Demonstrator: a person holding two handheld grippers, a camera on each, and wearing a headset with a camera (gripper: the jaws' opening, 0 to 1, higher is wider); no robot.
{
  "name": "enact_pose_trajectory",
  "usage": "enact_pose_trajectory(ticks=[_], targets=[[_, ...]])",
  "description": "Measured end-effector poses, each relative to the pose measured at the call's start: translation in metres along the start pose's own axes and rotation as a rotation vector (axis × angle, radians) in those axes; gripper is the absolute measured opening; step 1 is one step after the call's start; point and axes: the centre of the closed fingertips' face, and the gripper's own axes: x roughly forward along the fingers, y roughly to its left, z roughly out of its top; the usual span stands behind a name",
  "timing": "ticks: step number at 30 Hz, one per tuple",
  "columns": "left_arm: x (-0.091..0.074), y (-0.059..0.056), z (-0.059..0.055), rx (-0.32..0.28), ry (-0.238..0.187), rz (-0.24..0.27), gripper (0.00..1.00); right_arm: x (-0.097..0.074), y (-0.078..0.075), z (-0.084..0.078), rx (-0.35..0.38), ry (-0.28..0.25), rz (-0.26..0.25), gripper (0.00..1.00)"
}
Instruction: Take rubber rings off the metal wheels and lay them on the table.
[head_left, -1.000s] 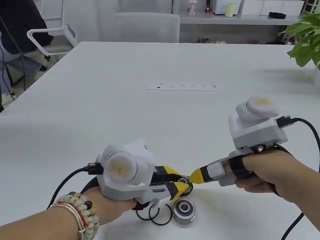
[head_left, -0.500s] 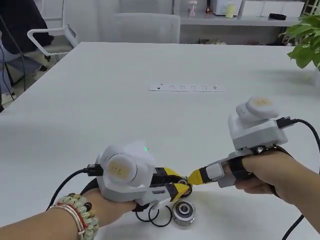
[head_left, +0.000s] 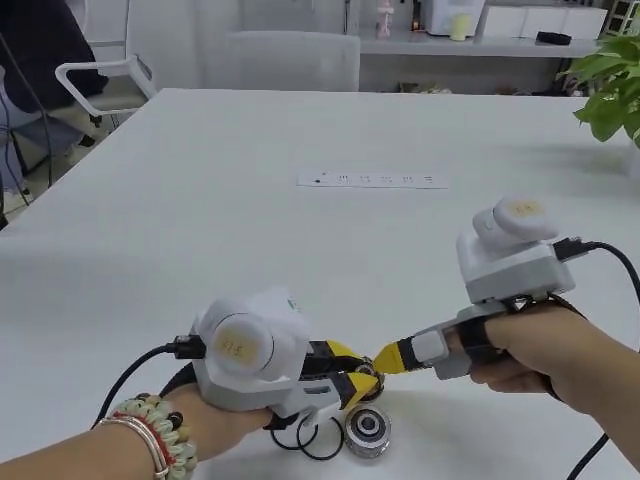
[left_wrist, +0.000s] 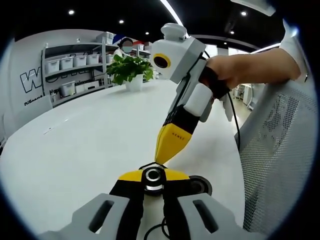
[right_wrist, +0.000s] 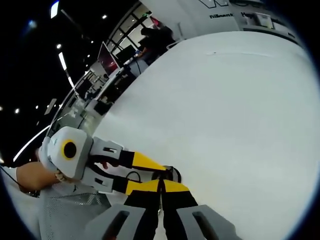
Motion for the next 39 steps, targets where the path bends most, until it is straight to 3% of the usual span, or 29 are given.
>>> enact_pose_trajectory(ticks=[3, 8, 16, 31, 34, 35, 38, 39], targets=[[0.000, 0.000, 0.000, 0.000, 0.005, -0.002, 0.08, -0.001, -0.005, -0.001, -0.002, 0.004, -0.032, 0.00], [-0.004, 0.000, -0.002, 0.008, 0.022, -0.022, 0.08, -0.004, -0.014, -0.002, 0.027, -0.004, -0.039, 0.00], [-0.005, -0.002, -0.002, 0.013, 0.033, -0.030, 0.08, -0.004, -0.016, 0.001, 0.011, -0.006, -0.054, 0.00], [-0.006, -0.002, -0.003, 0.024, 0.035, -0.032, 0.07, -0.002, 0.000, 0.004, 0.003, -0.015, -0.012, 0.00], [-0.006, -0.002, -0.002, 0.023, 0.035, -0.031, 0.07, -0.004, 0.006, 0.009, 0.009, -0.039, 0.015, 0.00], [-0.006, -0.001, -0.002, 0.023, 0.034, -0.031, 0.07, -0.007, 0.009, 0.016, 0.026, -0.078, 0.033, 0.00], [-0.006, -0.001, -0.002, 0.021, 0.033, -0.030, 0.07, -0.007, 0.002, 0.012, -0.019, -0.053, -0.018, 0.00], [-0.006, -0.001, -0.002, 0.020, 0.033, -0.030, 0.07, -0.007, 0.003, 0.011, -0.008, -0.047, -0.013, 0.00]])
